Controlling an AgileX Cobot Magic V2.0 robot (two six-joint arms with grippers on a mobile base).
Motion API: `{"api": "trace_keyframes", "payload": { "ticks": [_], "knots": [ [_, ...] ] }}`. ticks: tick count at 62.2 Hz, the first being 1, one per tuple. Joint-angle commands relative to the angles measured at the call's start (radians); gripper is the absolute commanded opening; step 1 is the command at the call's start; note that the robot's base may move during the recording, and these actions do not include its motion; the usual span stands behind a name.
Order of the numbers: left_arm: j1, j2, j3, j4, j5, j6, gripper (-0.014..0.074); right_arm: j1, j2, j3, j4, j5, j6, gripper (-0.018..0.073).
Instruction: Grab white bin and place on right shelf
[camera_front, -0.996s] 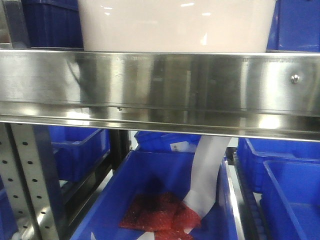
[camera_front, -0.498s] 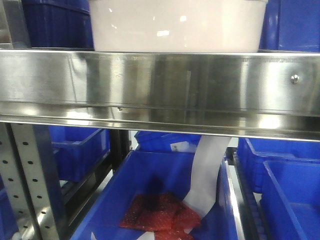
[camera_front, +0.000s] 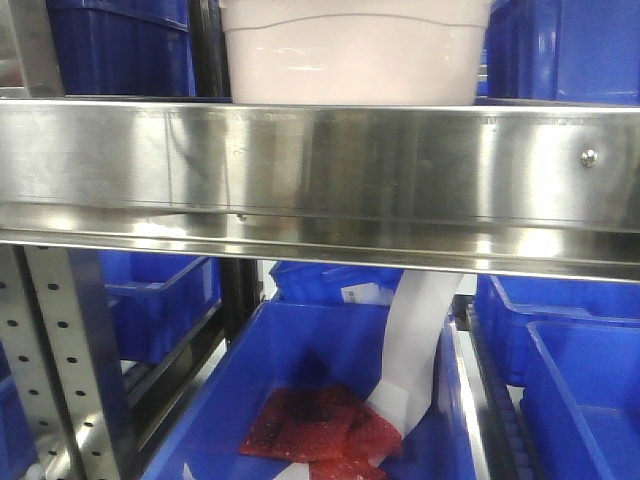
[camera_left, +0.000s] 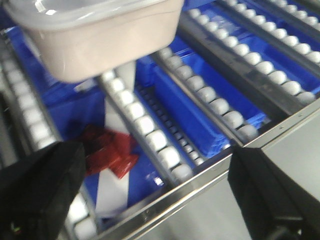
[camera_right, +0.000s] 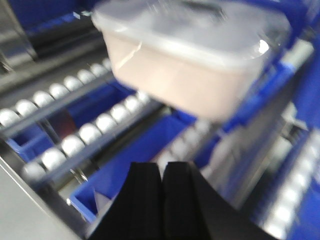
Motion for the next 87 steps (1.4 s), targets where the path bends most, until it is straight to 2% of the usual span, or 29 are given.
{"api": "trace_keyframes", "payload": {
  "ticks": [1, 9, 19, 26, 35, 45, 50, 60, 66, 87],
  "knots": [
    [-0.003, -0.058, -0.001, 0.039, -0.005, -0.064, -0.0117, -0.001, -0.1, 0.081, -0.029, -0.123, 0.056, 0.0071],
    [-0.003, -0.119, 0.106, 0.168, -0.056, -0.134, -0.0117, -0.001, -0.259, 0.282, -0.093, -0.278, 0.094, 0.0071],
    [-0.003, -0.245, 0.321, 0.276, -0.225, -0.162, -0.0117, -0.001, -0.454, 0.507, -0.099, -0.443, 0.094, 0.0071],
    [-0.003, -0.358, 0.495, 0.295, -0.377, -0.162, -0.0117, -0.001, -0.575, 0.619, -0.089, -0.494, 0.095, 0.0071],
    [-0.003, -0.522, 0.733, 0.297, -0.6, -0.158, -0.0117, -0.001, -0.727, 0.732, -0.051, -0.488, 0.12, 0.0071],
    [-0.003, -0.708, 0.969, 0.297, -0.842, -0.158, -0.0117, -0.001, -0.874, 0.801, -0.049, -0.488, 0.146, 0.0071],
    [-0.011, -0.799, 1.057, 0.295, -0.912, -0.158, -0.0117, -0.001, -0.946, 0.819, -0.049, -0.49, 0.146, 0.0071],
    [-0.033, -0.94, 1.175, 0.294, -0.977, -0.158, -0.0117, -0.001, -1.019, 0.841, -0.049, -0.491, 0.146, 0.0071],
    [-0.035, -0.984, 1.2, 0.271, -0.967, -0.158, -0.0117, -0.001, -1.019, 0.85, -0.049, -0.492, 0.146, 0.0071],
    [-0.035, -0.996, 1.2, 0.266, -0.945, -0.158, -0.0117, -0.001, -1.019, 0.851, -0.049, -0.489, 0.146, 0.007]
  ]
}}
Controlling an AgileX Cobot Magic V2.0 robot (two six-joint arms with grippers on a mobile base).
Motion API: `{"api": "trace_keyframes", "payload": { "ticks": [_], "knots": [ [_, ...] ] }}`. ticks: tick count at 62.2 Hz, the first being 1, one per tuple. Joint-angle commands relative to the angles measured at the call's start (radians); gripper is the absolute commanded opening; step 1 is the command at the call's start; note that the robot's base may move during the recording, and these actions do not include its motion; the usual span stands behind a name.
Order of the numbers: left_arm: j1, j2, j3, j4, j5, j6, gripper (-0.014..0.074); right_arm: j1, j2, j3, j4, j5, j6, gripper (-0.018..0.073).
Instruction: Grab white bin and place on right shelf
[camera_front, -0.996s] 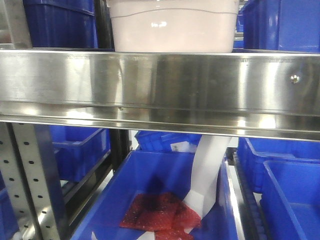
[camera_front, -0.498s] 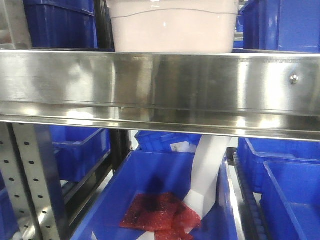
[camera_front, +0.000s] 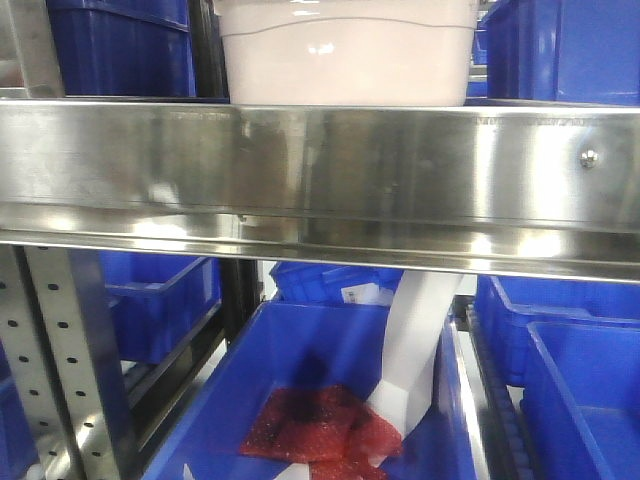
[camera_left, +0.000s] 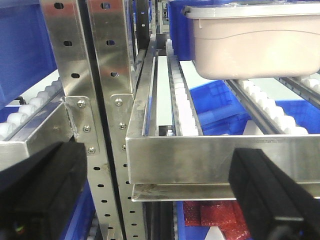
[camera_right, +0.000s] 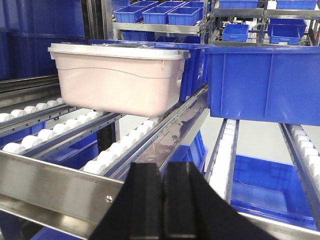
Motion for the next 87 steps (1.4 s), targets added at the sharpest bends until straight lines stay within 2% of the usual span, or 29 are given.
{"api": "trace_keyframes", "payload": {
  "ticks": [1, 54, 58, 66, 69, 76, 81, 87],
  "knots": [
    [-0.007, 0.008, -0.027, -0.024, -0.072, -0.005, -0.0117, -0.001, 0.013, -0.025, 0.029, -0.078, 0.003, 0.007],
    [-0.007, 0.008, -0.027, -0.023, -0.076, -0.015, -0.0117, -0.001, 0.013, -0.025, 0.029, -0.078, 0.003, 0.007],
    [-0.007, 0.008, -0.023, 0.031, -0.108, -0.025, -0.0117, -0.001, 0.013, -0.025, 0.029, -0.078, 0.003, 0.007],
    [-0.005, 0.008, 0.035, 0.196, -0.284, -0.165, -0.0117, -0.001, 0.013, -0.025, 0.029, -0.078, 0.003, 0.007],
    [-0.005, 0.008, 0.061, 0.237, -0.337, -0.18, -0.0117, -0.001, 0.013, -0.025, 0.029, -0.078, 0.003, 0.007],
    [-0.005, 0.008, 0.097, 0.243, -0.357, -0.182, -0.0117, -0.001, 0.013, -0.025, 0.029, -0.078, 0.003, 0.007],
    [-0.005, 0.008, 0.108, 0.25, -0.361, -0.24, -0.0117, -0.001, 0.013, -0.025, 0.029, -0.078, 0.003, 0.007],
    [-0.005, 0.008, 0.11, 0.3, -0.361, -0.34, -0.0117, -0.001, 0.013, -0.025, 0.029, -0.078, 0.003, 0.007]
  ]
}}
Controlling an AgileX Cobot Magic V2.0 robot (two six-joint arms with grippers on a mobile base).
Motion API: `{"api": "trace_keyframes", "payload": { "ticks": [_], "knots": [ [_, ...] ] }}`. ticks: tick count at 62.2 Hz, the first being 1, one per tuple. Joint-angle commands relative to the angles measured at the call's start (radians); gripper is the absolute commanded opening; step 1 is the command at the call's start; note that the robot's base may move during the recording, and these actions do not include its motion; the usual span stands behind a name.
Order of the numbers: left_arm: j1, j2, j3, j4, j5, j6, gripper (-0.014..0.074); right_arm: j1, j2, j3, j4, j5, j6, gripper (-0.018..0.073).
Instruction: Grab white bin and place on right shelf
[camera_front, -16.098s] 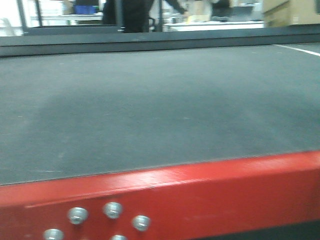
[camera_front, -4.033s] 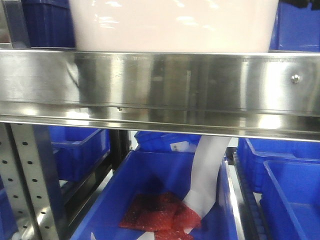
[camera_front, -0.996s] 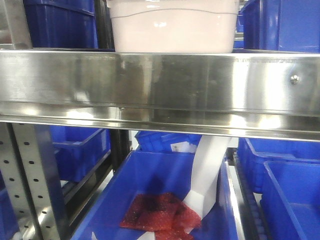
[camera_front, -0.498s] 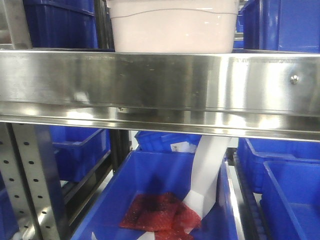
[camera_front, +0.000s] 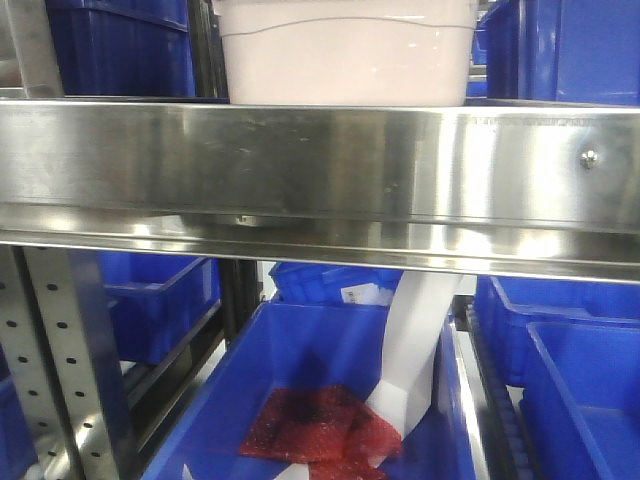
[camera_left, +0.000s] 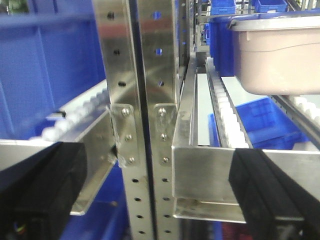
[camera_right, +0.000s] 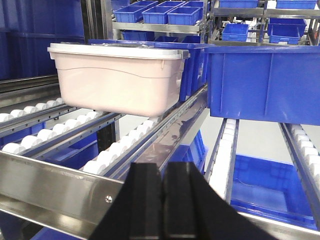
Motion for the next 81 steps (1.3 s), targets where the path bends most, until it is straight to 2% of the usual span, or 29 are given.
{"api": "trace_keyframes", "payload": {
  "ticks": [1, 81],
  "knots": [
    [-0.005, 0.008, -0.028, 0.034, -0.103, -0.07, -0.0117, -0.001, 0.013, -0.025, 0.029, -0.078, 0.001, 0.007],
    [-0.005, 0.008, -0.024, 0.032, -0.103, -0.071, -0.0117, -0.001, 0.013, -0.025, 0.029, -0.078, 0.001, 0.007]
  ]
}}
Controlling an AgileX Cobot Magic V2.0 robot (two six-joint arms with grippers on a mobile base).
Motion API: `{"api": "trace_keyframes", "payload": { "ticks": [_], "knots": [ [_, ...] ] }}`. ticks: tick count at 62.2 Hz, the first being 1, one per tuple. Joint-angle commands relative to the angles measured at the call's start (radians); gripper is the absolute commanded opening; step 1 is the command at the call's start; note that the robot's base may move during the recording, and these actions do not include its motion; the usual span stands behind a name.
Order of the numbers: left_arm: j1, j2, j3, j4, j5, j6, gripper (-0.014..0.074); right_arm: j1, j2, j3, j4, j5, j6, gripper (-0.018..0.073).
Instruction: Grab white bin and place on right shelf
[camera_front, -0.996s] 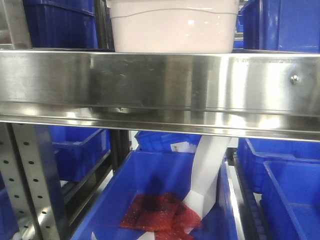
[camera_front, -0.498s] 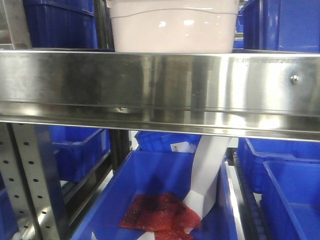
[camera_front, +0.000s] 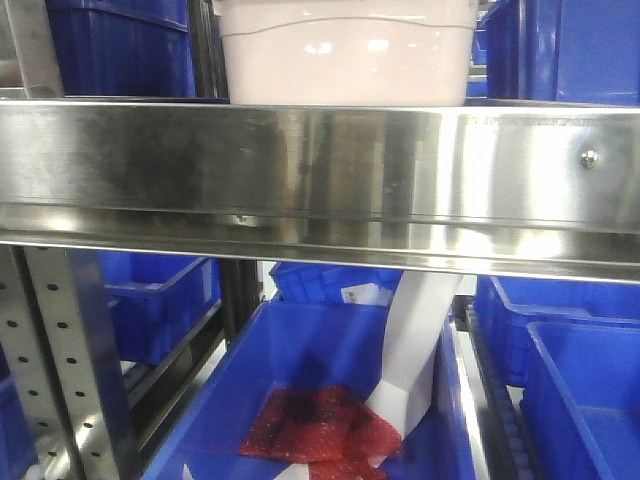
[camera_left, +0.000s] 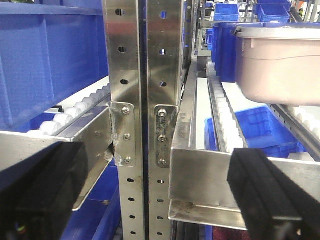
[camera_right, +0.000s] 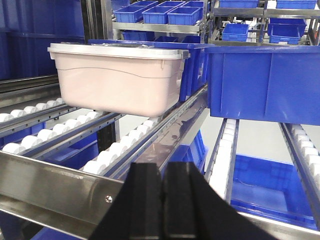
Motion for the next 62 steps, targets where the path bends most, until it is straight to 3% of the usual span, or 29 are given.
{"api": "trace_keyframes", "payload": {
  "ticks": [1, 62],
  "knots": [
    [-0.005, 0.008, -0.03, 0.0, -0.09, -0.009, -0.0117, -0.001, 0.013, -0.025, 0.029, -0.078, 0.001, 0.007],
    [-0.005, 0.008, -0.03, 0.0, -0.09, -0.009, -0.0117, -0.001, 0.013, -0.025, 0.029, -0.078, 0.001, 0.007]
  ]
}}
